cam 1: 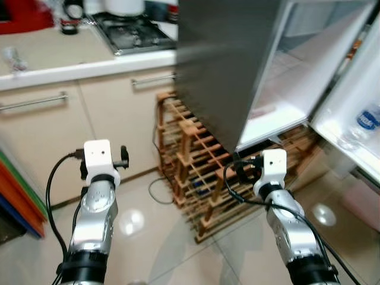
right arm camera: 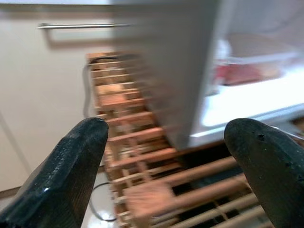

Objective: Restocking fridge

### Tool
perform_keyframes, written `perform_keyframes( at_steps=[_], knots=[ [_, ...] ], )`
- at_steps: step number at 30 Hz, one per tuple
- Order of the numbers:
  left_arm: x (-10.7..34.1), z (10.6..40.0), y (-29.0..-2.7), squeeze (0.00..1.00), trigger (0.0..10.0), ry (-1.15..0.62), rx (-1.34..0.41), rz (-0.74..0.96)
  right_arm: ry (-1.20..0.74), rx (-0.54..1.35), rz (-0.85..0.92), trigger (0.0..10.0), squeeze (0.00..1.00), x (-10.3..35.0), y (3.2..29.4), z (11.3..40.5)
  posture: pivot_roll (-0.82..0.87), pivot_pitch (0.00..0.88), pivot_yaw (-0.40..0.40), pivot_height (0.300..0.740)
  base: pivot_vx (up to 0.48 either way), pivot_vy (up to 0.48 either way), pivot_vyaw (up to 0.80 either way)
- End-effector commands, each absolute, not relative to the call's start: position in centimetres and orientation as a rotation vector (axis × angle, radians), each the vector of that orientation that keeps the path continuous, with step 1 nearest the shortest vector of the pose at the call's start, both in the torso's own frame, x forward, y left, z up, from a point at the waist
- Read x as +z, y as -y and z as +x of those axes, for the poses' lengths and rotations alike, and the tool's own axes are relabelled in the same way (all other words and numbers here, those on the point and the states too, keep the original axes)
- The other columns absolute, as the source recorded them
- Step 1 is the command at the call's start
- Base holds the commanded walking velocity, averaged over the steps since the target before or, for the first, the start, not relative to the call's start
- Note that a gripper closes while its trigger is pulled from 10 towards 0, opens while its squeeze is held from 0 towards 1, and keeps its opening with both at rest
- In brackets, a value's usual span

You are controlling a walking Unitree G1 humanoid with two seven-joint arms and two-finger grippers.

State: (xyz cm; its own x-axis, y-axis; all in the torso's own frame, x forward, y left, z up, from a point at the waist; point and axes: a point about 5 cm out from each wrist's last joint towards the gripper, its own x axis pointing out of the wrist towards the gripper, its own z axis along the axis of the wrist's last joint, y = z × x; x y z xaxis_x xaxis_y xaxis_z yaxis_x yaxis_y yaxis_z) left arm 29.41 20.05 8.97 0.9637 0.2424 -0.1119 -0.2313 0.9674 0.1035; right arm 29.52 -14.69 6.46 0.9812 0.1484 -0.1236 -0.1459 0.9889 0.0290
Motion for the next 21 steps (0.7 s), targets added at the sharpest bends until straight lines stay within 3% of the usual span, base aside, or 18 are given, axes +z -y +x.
perform_keyframes(
  at_steps=[1,8,17,21],
  knots=[
    [9.9,29.7,-19.0,0.00,10.0,-0.069,0.204,0.113,-0.098,0.138,0.026,10.0,0.00,7.1,14.9,30.1,0.09,0.000,-0.079,0.740,0.000,0.000,0.60],
    [11.0,30.1,-18.0,0.00,10.0,-0.034,0.205,0.061,-0.040,0.136,0.044,10.0,0.00,8.3,14.6,30.7,0.09,0.000,-0.079,0.740,0.000,0.000,0.58],
    [13.6,30.0,-16.3,0.00,10.0,0.113,0.086,0.184,0.011,0.131,0.063,10.0,0.00,9.3,14.1,30.6,0.09,0.000,-0.081,0.740,0.000,0.000,0.55],
    [14.1,30.0,-15.6,0.00,10.0,0.117,0.048,0.103,0.015,0.130,0.066,10.0,0.00,9.4,13.9,30.8,0.10,0.000,-0.078,0.740,0.212,0.000,0.53]
  ],
)
